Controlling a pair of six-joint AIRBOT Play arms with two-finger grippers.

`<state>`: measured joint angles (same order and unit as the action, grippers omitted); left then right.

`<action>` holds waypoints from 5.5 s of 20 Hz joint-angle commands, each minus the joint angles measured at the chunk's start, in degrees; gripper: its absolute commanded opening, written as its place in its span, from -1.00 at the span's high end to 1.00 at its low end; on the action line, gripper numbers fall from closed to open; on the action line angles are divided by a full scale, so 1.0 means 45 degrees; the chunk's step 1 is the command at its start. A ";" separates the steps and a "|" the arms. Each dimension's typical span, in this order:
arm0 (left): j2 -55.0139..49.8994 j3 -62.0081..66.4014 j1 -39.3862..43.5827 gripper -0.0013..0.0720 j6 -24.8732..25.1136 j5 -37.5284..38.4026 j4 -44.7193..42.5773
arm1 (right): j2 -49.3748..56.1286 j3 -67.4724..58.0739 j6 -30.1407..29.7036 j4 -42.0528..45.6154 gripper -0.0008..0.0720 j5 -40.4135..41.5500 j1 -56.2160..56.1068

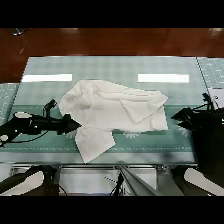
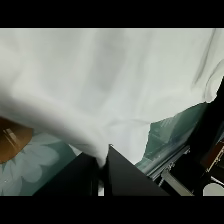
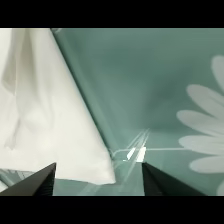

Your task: Fold the shirts.

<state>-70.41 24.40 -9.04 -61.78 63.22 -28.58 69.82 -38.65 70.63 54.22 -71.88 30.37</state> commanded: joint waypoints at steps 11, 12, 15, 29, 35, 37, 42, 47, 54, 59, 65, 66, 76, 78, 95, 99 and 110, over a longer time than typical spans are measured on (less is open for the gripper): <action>0.0316 0.1919 0.0160 0.88 0.0476 0.0491 0.2793 | 0.1447 -0.1744 -0.0583 -0.2730 0.93 -0.0267 -0.3395; 0.0563 0.2987 0.0165 0.88 0.0486 0.0631 0.3905 | 0.1205 -0.3157 -0.0403 -0.3089 0.93 -0.0743 -0.3468; 0.1501 0.8267 0.0189 0.89 0.0578 0.0044 0.6062 | 0.0267 -0.9165 0.0826 -0.3259 0.93 -0.0845 -0.3779; 0.7062 2.0745 0.0160 0.89 -0.5236 -0.0704 -0.7941 | -0.7499 -1.7014 0.3507 0.3570 0.93 -0.1355 -0.3774; 0.7776 2.0031 0.0160 0.89 -0.5304 0.2628 -0.8738 | -0.8276 -1.6874 0.3745 0.3876 0.93 -0.3016 -0.3774; 0.7776 1.8719 0.0160 0.89 -0.5547 0.3235 -0.8636 | -0.8276 -1.6150 0.3755 0.3541 0.93 -0.3322 -0.3774; 0.7359 1.3833 0.0180 0.89 -0.5251 0.2302 -0.7480 | -0.8276 -1.0977 0.3463 0.1535 0.93 -0.2220 -0.3774; 0.5158 1.0355 0.0267 0.89 -0.5085 -0.0364 -0.7363 | -0.6411 -0.5464 0.1632 -0.1141 0.93 0.1700 -0.3784; 0.0763 1.0137 0.0272 0.88 -0.5090 -0.3215 -0.6431 | 0.1258 -0.6290 -0.1807 -0.6232 0.93 0.3682 -0.3891; -0.1185 1.0132 0.1073 0.88 -0.5095 -0.3245 -0.5911 | 0.5979 -0.9777 -0.0359 -0.6858 0.93 0.3463 -0.4896; -0.1564 1.0763 0.0126 -0.96 -0.5090 -0.1005 -0.6523 | 0.7276 -1.1691 0.0797 -0.8553 -0.75 0.0763 -0.3818; -0.1559 1.0909 -0.0549 -0.96 -0.5085 0.0141 -0.6955 | 0.7033 -1.1924 0.0525 -0.8534 -0.74 -0.0393 -0.3162; -0.0204 0.2851 -0.5255 -0.95 -0.1287 0.1428 -0.4138 | -0.2909 -0.1705 -0.0821 -0.2914 -0.73 0.1355 0.0461; -0.0253 0.1710 -0.5688 -0.95 0.0257 0.0967 -0.1598 | -0.4075 0.0243 -0.0821 -0.3245 -0.73 0.1273 0.0447; -0.1156 0.2535 -0.2841 0.88 0.1302 0.0131 -0.0408 | -0.4250 0.2560 0.2074 0.0049 -0.73 0.2186 0.0452; -0.1161 0.2914 -0.2827 0.88 0.1292 0.0403 -0.0403 | -0.2443 0.2555 0.1438 -0.1073 -0.73 0.2069 -0.0209; -0.1161 0.2943 -0.2827 0.88 0.1243 0.0680 -0.0398 | 0.1171 0.0321 0.0656 -0.2919 0.93 0.3798 -0.3614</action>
<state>-75.61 37.50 -21.78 -56.10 65.71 -30.41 72.29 -33.58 74.78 42.04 -55.59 17.61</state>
